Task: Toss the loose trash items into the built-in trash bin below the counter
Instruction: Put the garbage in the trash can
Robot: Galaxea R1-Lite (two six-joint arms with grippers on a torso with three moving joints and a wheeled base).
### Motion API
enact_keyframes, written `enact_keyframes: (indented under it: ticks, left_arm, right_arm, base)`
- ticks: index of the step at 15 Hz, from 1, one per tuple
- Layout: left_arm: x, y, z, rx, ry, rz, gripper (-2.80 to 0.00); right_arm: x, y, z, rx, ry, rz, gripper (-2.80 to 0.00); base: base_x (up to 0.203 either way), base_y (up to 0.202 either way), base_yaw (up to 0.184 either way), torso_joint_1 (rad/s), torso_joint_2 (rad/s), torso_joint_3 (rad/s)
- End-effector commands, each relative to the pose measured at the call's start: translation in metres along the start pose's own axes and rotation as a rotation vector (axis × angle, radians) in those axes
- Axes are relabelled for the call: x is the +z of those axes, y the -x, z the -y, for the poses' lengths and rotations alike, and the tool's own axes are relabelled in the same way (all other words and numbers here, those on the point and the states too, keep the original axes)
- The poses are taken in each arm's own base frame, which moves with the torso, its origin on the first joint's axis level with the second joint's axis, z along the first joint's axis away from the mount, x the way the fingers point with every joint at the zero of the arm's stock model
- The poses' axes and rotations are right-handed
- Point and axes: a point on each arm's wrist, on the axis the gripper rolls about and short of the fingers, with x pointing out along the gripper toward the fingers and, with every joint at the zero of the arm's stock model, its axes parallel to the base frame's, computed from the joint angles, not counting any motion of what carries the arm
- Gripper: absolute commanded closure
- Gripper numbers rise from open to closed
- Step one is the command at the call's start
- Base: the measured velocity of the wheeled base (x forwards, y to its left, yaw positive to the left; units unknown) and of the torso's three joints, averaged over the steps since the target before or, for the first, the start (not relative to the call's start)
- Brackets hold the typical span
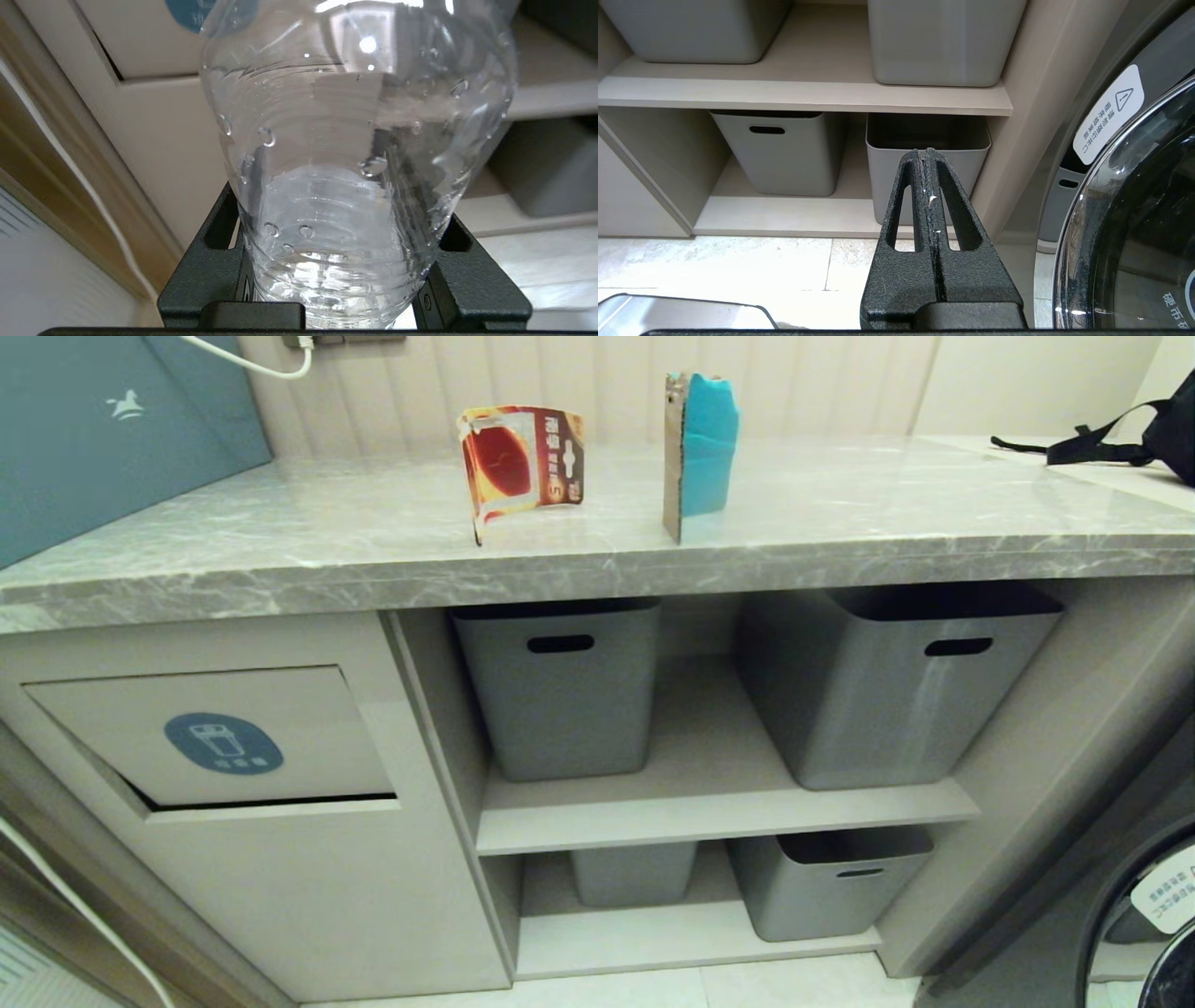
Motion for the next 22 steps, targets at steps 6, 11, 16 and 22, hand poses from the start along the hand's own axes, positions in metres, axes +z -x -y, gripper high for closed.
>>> enact_keyframes:
  ticks: [6,11,16,22]
  left_arm:
    - [0.034,-0.065,0.0,-0.007,0.563,-0.167,0.0]
    - [0.076,-0.118,0.004,-0.013,1.058,-0.06,0.0]
    - [0.086,-0.147,0.008,-0.008,1.176,-0.012,0.0]
    - [0.076,-0.161,0.003,0.097,1.35,0.034,0.0]
  right_arm:
    - [0.0,0.0,0.0,0.001,0.001,0.001,0.0]
    - [0.0,0.0,0.0,0.001,0.001,0.001,0.0]
    - [0.0,0.0,0.0,0.001,0.001,0.001,0.0]
    - [0.0,0.0,0.0,0.001,0.001,0.001,0.0]
  base:
    - [0.0,0.0,0.0,0.0,0.0,0.0]
    - [0.0,0.0,0.0,0.0,0.0,0.0]
    - [0.0,0.0,0.0,0.0,0.0,0.0]
    - [0.0,0.0,0.0,0.0,0.0,0.0]
